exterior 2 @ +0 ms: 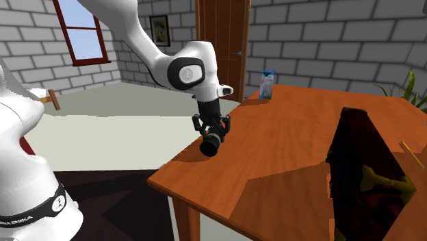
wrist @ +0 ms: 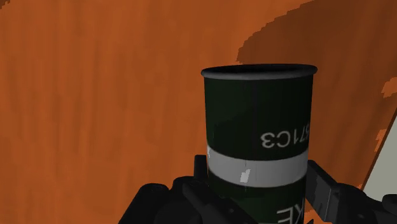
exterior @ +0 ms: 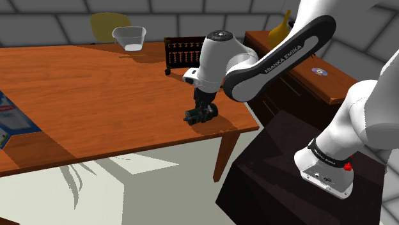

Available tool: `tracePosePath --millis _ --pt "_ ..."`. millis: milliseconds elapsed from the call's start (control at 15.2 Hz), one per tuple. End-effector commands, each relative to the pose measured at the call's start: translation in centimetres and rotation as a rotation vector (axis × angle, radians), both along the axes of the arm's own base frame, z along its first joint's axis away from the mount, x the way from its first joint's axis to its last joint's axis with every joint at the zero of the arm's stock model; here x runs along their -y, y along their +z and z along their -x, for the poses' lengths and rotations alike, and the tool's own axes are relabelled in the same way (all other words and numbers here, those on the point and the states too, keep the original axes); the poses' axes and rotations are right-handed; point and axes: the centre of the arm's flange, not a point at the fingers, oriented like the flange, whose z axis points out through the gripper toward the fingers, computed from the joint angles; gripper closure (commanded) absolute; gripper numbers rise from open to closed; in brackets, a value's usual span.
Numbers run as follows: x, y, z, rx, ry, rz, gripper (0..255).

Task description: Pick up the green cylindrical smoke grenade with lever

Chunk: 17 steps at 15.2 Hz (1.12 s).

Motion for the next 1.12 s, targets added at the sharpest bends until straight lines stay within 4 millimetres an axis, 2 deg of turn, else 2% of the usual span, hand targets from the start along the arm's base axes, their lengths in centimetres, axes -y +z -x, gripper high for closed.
tracePosePath --millis 0,330,1056 --pt "0.0 -0.1 0.0 -0.001 0.000 0.000 255" --pt "0.0 0.0 -0.1 -0.001 0.000 0.000 255" --pt "0.0 5.8 -0.1 -0.001 0.000 0.000 255"
